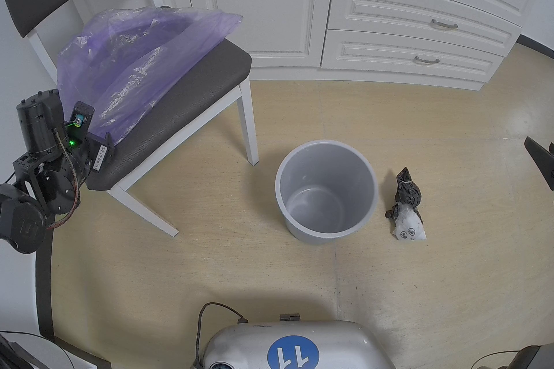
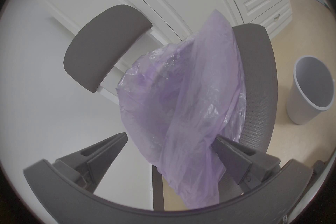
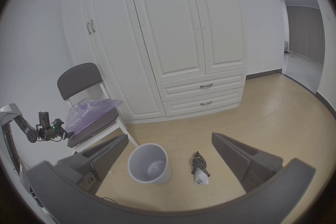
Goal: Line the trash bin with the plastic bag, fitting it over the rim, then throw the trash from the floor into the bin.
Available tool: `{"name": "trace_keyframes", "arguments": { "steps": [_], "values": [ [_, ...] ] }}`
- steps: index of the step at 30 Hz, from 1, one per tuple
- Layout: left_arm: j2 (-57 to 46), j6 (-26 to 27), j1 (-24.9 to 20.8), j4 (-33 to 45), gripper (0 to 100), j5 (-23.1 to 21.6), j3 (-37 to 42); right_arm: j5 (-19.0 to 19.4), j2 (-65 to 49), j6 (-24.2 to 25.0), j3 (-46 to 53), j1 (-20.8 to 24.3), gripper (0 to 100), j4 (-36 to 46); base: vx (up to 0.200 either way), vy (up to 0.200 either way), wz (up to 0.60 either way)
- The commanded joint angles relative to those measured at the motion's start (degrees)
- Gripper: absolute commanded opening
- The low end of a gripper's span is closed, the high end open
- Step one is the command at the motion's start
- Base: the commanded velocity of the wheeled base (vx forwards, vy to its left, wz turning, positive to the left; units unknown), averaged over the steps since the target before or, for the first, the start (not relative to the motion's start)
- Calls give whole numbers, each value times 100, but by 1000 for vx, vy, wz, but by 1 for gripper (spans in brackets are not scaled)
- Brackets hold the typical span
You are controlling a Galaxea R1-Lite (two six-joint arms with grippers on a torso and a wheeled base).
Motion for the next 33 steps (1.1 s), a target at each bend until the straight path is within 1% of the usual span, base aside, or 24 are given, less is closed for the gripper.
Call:
{"name": "trace_keyframes", "arguments": {
  "steps": [1, 5, 6, 18, 22, 23, 28, 30, 31, 32, 33],
  "values": [
    [97, 0, 2, -9, 100, 8, -17, -1, 3, 1, 2, -6, 100, -3, 0, 0, 0],
    [132, 0, 46, -9, 100, -1, 27, -1, -32, 1, -16, -6, 100, -12, 0, 0, 0],
    [140, -9, 46, -9, 0, -1, 27, -1, -50, 10, -33, -6, 100, -12, 0, 0, 0],
    [88, -44, 11, -18, 0, -36, -8, 26, 73, 36, 81, 12, 100, 6, 0, 0, 0],
    [35, -53, 2, -141, 0, -71, 36, 17, 161, 36, 142, 12, 100, -3, 0, 0, 0],
    [-44, -53, -6, -273, 0, -89, 63, 17, 205, 36, 195, 12, 100, -12, 0, 0, 0],
    [-422, -61, -226, -404, 0, -300, 282, 17, 249, 36, 239, 12, 100, -21, 0, 0, 0],
    [-624, -193, -384, -413, 0, -423, 405, 17, 258, 28, 257, 12, 100, -21, 0, 0, 0],
    [-694, -369, -516, -413, 0, -511, 432, 17, 267, 19, 257, 12, 100, -21, 0, 0, 0],
    [-703, -422, -542, -413, 0, -529, 432, 17, 267, 19, 257, 12, 100, -12, 0, 0, 0],
    [-774, -765, -753, -413, 0, -625, 423, 8, 302, 19, 266, 12, 100, -29, 0, 0, 0]
  ]
}}
